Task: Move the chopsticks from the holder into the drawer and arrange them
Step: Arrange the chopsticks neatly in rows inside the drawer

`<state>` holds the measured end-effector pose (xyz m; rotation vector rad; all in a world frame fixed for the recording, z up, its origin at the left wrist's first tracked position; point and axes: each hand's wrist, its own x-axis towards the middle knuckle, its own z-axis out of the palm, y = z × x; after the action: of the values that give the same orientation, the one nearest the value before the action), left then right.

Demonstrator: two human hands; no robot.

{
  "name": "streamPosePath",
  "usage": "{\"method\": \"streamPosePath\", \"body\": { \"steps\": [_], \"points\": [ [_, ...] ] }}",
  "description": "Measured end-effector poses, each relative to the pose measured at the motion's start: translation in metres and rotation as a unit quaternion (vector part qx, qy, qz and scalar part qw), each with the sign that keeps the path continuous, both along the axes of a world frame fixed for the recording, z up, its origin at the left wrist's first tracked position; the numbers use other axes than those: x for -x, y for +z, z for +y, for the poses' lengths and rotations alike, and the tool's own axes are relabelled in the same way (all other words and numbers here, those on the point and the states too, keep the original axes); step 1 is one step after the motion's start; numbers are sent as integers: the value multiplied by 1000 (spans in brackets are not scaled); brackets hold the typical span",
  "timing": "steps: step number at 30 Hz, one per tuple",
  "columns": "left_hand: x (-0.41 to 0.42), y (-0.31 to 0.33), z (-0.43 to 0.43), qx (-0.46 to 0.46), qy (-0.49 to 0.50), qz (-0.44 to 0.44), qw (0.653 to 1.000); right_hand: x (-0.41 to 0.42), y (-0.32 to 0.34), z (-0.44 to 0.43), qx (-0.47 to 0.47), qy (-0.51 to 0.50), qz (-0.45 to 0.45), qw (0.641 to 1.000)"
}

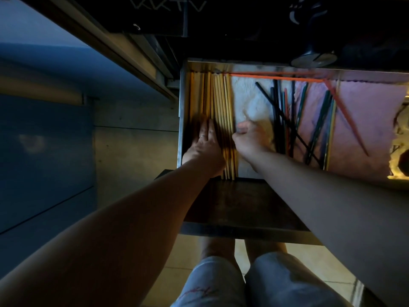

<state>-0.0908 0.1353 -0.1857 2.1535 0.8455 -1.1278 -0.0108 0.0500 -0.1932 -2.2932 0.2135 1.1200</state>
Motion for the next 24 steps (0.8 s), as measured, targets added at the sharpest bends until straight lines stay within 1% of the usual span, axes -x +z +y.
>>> {"method": "streamPosePath", "body": {
  "steps": [4, 9, 12, 15, 17, 19, 21, 24],
  "points": [
    [2, -1, 0, -14, -23, -5, 1000, 2, 0, -2, -15, 0, 20, 1000],
    [-6, 1, 0, -8, -2, 25, 1000, 1, 0, -3, -21, 13, 39, 999],
    [-9, 4, 1, -8, -7, 32, 999, 0, 1, -3, -25, 19, 42, 999],
    [-5, 5, 0, -41, -57, -9, 997, -2, 1, -1, -19, 19, 32, 999],
    [-1, 5, 0, -38, -87, -17, 995, -3, 0, 3, -20, 12, 37, 999],
    [1, 5, 0, -30, -91, -4, 995, -3, -1, 5, -30, 6, 60, 998],
    [0, 6, 0, -41, -78, 3, 996, -3, -1, 7, -36, -5, 76, 996],
    [1, 6, -1, -57, -98, -30, 993, -4, -3, 7, -22, -11, 50, 998]
  ]
}}
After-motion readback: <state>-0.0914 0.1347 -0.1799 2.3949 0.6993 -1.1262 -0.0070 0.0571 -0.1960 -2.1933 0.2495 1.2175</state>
